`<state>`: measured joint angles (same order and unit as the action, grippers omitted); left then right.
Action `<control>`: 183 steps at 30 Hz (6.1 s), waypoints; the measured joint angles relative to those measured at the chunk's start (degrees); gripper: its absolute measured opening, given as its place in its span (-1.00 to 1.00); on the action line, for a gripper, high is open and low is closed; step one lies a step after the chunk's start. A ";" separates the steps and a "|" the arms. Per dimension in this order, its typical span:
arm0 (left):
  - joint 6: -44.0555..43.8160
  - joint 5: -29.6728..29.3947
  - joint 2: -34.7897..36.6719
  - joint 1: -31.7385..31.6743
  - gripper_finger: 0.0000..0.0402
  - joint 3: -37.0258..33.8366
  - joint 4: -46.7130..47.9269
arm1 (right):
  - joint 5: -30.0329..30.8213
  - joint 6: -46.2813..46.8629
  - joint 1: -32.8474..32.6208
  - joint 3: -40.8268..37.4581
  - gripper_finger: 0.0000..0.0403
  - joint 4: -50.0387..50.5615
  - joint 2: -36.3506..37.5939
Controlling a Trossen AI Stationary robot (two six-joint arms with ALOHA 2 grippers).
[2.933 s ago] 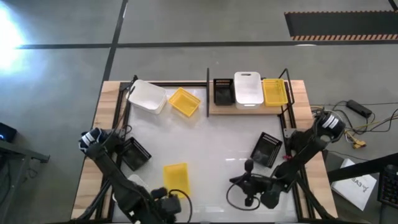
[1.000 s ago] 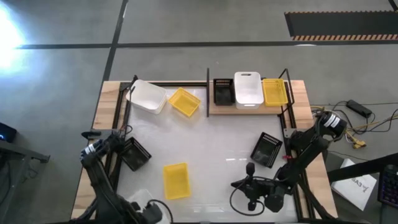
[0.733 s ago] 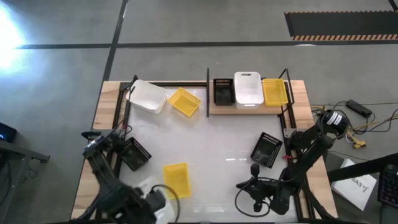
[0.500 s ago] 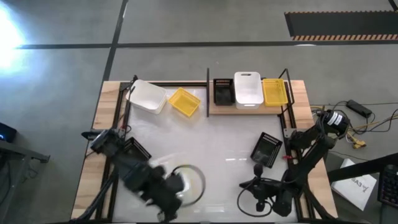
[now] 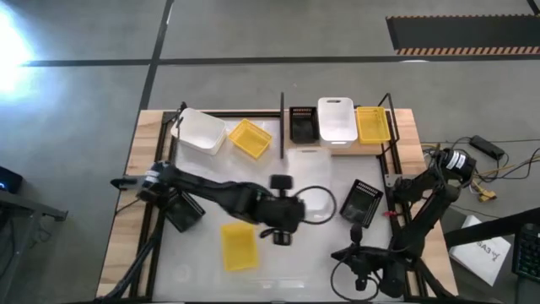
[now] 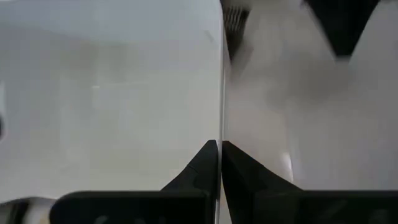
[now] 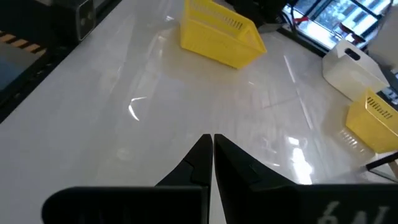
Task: Stack baskets on shelf by color
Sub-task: Stack the bottom white bin into the white bin on the shelf
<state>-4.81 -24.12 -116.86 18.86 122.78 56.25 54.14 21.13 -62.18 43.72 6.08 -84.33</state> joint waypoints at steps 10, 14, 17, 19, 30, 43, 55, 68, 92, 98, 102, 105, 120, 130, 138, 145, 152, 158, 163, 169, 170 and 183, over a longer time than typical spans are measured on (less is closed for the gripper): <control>-1.25 -0.01 -9.02 -1.18 -1.00 -8.16 -16.36 | -0.03 30.61 -7.55 0.00 -0.96 26.65 7.07; -0.57 0.04 -13.53 -1.30 -1.00 -8.29 -21.34 | -0.03 36.53 -8.21 -0.02 -0.96 31.08 7.69; -0.64 0.86 -16.55 -1.56 -1.00 -7.48 -22.15 | -0.01 36.92 -8.01 -0.02 -0.96 30.92 7.42; -0.96 1.51 -17.66 -1.81 -1.00 -7.00 -22.50 | -0.04 36.93 -7.69 -0.02 -0.96 30.86 6.82; -3.72 3.54 -18.45 -2.15 -1.00 -7.56 -24.69 | -2.03 24.21 1.13 2.30 -0.87 29.19 6.46; -2.37 5.35 -17.98 -2.12 -0.74 -7.45 -25.83 | -19.21 -0.93 15.47 5.72 -0.20 28.99 7.12; -4.19 7.37 -8.95 -1.91 -0.10 -8.10 -19.33 | -17.67 -0.74 17.56 3.27 -0.22 27.23 7.62; -28.89 -5.19 4.51 6.63 -0.07 -23.93 -6.72 | -31.74 -5.12 29.79 1.54 -0.36 15.52 7.19; -49.83 -20.86 6.48 16.03 -0.07 -43.32 -30.73 | -41.89 -11.48 34.74 7.94 -0.94 22.36 -2.56; -49.80 -21.36 6.43 16.03 -0.07 -43.65 -31.42 | -35.49 -10.46 31.66 14.41 -0.96 36.57 2.27; -49.61 -21.40 6.43 16.03 -0.07 -43.67 -31.82 | -28.92 -9.70 30.21 19.59 -0.96 47.71 6.26; -48.63 -21.42 6.43 16.04 -0.07 -43.69 -32.45 | -23.05 -10.35 30.03 23.00 -0.96 55.72 9.63; -38.17 -22.94 6.41 16.01 -0.07 -43.69 -42.36 | -38.57 -47.05 73.84 18.41 -0.96 52.37 29.25; -36.64 -22.93 6.39 15.99 -0.07 -43.69 -43.81 | -54.53 -63.12 98.76 14.71 -0.96 43.75 23.02; -36.73 -22.93 6.39 15.99 -0.07 -43.69 -43.84 | -56.22 -63.03 99.35 14.67 -0.96 44.23 18.74; -36.75 -22.93 6.39 15.96 -0.07 -43.69 -43.83 | -56.14 -62.36 99.35 15.35 -0.96 44.76 18.54; -36.75 -22.93 6.39 15.94 -0.07 -43.69 -43.85 | -56.14 -61.53 99.35 17.03 -0.96 45.11 19.09; -36.77 -22.90 6.39 15.93 -0.07 -43.69 -43.85 | -56.17 -61.53 99.35 15.54 -0.96 46.30 18.38; -36.77 -22.90 6.39 15.92 -0.07 -43.69 -43.87 | -56.14 -60.85 99.35 14.97 -0.96 46.01 18.09; -36.77 -22.90 6.39 15.90 -0.07 -43.69 -43.87 | -56.81 -60.11 99.35 14.95 -0.94 45.86 18.11; -36.76 -22.90 6.39 15.90 -0.07 -43.69 -43.87 | -57.10 -60.10 99.35 14.95 -0.92 45.86 18.11; -36.75 -22.88 6.39 15.86 -0.07 -43.69 -43.85 | -57.17 -60.13 99.35 14.95 -0.50 45.53 18.76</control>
<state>-41.56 -47.00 -110.48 34.72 79.09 12.40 -3.03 -39.00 37.17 58.67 51.61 -65.57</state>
